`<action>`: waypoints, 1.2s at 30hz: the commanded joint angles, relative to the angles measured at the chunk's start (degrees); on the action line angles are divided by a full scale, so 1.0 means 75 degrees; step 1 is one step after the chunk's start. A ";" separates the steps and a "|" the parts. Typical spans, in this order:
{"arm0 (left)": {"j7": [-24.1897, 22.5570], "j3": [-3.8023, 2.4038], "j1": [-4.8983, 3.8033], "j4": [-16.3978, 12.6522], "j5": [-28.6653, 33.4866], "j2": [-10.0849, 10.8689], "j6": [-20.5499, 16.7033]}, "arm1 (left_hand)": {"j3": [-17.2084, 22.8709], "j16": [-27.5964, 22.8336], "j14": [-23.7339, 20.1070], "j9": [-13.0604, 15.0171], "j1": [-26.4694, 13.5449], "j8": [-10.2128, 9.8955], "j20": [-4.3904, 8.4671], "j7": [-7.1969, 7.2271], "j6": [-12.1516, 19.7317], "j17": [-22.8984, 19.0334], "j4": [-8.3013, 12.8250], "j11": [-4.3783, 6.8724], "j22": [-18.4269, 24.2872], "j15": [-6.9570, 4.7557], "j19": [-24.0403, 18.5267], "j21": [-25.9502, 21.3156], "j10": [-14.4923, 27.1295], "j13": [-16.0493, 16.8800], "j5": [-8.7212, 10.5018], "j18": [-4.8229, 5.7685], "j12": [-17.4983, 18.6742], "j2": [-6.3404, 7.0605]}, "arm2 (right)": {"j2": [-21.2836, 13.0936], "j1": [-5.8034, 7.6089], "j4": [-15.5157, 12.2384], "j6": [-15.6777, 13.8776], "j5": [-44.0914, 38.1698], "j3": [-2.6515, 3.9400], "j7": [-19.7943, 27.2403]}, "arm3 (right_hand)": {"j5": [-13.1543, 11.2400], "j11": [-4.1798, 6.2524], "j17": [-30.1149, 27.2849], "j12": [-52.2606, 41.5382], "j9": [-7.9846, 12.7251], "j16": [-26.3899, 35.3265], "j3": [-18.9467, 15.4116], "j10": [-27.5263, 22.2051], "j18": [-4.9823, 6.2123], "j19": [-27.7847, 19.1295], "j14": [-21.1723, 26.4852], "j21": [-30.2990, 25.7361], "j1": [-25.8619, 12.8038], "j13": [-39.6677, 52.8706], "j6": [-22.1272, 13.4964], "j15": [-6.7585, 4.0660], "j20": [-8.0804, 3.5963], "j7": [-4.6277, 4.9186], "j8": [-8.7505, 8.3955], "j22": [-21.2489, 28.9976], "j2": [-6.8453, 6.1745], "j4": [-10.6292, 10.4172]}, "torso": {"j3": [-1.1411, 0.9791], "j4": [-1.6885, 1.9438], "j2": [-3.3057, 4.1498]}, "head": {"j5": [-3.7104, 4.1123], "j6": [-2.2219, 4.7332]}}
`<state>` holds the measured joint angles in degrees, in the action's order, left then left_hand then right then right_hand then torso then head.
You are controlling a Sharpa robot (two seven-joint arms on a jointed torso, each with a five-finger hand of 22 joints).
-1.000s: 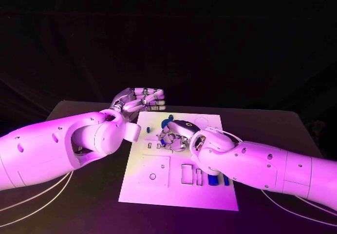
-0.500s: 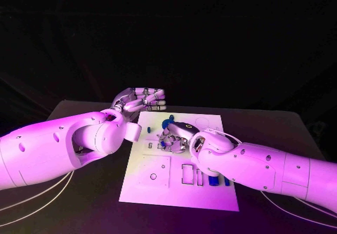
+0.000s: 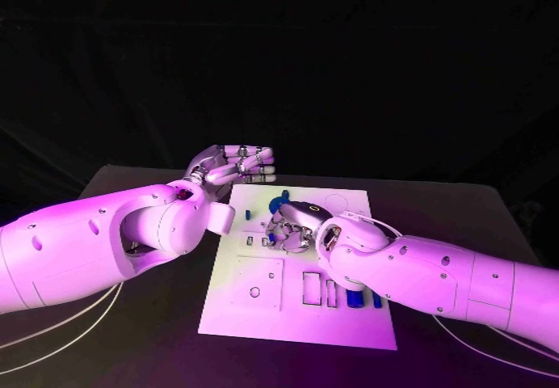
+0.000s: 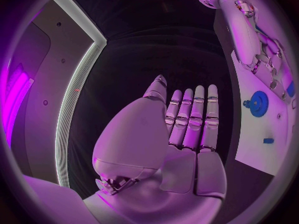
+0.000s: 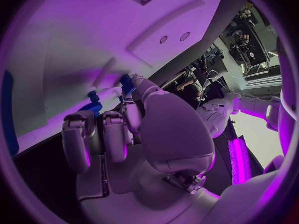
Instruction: Assemble the parts on the task board
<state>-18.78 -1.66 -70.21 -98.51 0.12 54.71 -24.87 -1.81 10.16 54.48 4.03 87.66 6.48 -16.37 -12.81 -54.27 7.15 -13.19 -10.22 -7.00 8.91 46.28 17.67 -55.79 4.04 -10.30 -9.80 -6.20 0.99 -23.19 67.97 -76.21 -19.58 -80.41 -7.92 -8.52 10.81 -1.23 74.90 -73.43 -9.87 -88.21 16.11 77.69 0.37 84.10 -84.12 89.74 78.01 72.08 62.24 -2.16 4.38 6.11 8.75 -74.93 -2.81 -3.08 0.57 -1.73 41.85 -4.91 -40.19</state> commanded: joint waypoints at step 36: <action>-0.0043 -0.0005 -0.0009 0.0018 0.0022 -0.0006 0.0053 | -0.0010 -0.0034 0.0051 0.0000 0.0073 -0.0046 0.0003 -0.0020 -0.0009 0.0011 0.0056 -0.0046 0.0010 -0.0025 -0.0055 0.0044 -0.0014 -0.0002 0.0035 -0.0074 0.0044 -0.0005 | -0.0009 -0.0037 0.0030 0.0100 -0.0152 -0.0031 -0.0131 | 0.0461 -0.0285 0.1340 0.0540 -0.0019 0.0075 -0.0376 -0.0576 0.0033 0.0570 -0.0622 -0.0228 -0.0625 -0.0460 -0.0735 0.0193 0.0139 0.0272 -0.0091 -0.1803 -0.0584 -0.0255 | 0.0005 0.0000 -0.0006 | -0.0009 -0.0027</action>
<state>-18.76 -1.66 -70.22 -98.31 0.13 54.74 -24.87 -1.81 10.16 54.48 4.03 87.66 6.48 -16.37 -12.81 -54.27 7.13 -13.19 -10.22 -7.00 8.91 46.28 17.67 -55.79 4.04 -10.30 -9.81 -6.20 0.99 -23.29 67.75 -75.98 -19.01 -80.78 -8.11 -9.51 14.08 -3.38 74.93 -69.75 -10.11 -87.98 13.58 73.90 0.37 83.91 -83.92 88.34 73.50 68.68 57.13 -1.11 5.03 8.15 8.33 -74.91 -6.72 -4.97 0.61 -1.76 41.81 -5.00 -40.37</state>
